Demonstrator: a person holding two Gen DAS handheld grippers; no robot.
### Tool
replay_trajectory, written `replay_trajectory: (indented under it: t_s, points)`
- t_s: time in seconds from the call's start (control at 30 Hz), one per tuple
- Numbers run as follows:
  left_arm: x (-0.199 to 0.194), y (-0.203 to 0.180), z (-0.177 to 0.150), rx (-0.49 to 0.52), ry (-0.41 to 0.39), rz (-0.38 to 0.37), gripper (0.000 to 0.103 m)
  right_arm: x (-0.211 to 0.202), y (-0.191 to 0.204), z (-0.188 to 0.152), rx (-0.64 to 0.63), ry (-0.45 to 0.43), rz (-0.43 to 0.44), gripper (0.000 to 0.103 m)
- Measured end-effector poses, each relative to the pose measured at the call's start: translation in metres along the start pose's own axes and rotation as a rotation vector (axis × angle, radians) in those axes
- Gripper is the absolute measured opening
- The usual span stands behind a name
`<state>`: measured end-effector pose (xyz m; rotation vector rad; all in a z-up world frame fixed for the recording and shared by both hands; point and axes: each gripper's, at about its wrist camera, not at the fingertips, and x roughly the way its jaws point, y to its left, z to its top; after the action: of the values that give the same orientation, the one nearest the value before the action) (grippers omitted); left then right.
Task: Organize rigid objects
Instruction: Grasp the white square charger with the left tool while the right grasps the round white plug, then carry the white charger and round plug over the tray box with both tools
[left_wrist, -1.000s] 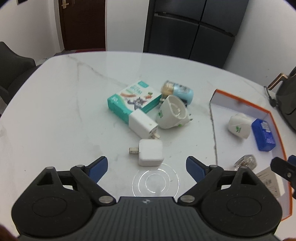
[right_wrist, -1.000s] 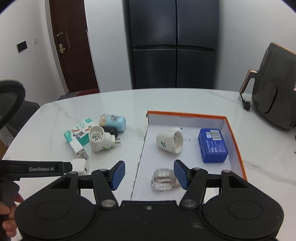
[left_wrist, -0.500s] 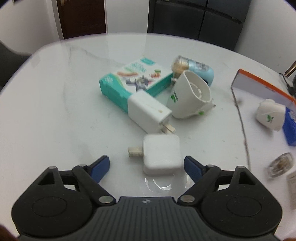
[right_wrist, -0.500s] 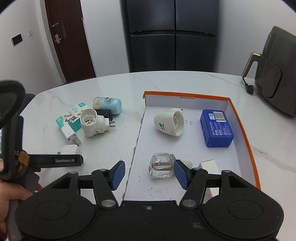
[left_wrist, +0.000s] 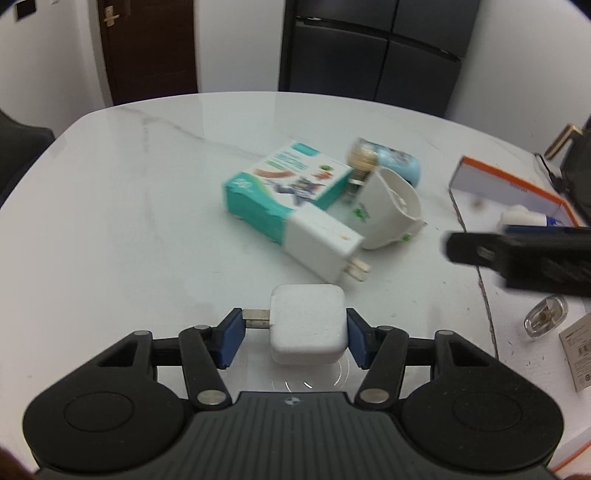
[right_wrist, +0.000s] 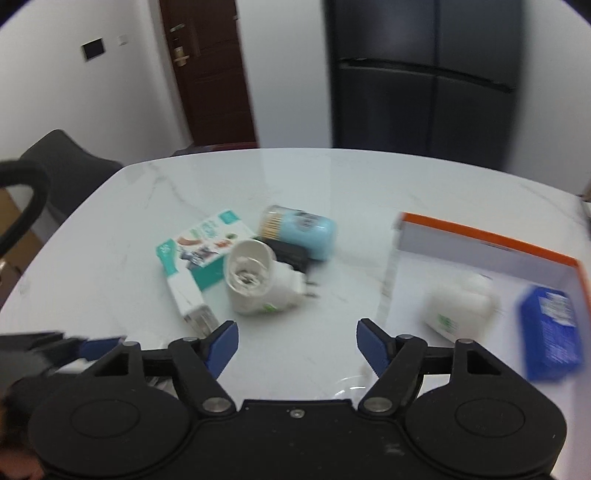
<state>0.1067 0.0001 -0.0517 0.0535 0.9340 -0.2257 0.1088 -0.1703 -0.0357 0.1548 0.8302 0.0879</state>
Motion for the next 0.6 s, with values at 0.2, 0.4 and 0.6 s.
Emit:
replay_trajectory:
  t_s: [0.2, 0.4, 0.6]
  points:
    - [-0.018, 0.027, -0.001, -0.053, -0.012, 0.005, 0.058, 0.047, 0.014, 0.020, 0.040, 0.007, -0.001, 0.090]
    - [-0.023, 0.036, -0.002, -0.073, -0.017, 0.004, 0.058, 0.083, 0.024, 0.028, -0.002, 0.065, -0.039, 0.091]
    - [-0.023, 0.043, 0.002, -0.093, -0.021, 0.002, 0.058, 0.085, 0.025, 0.027, 0.007, 0.073, -0.059, 0.086]
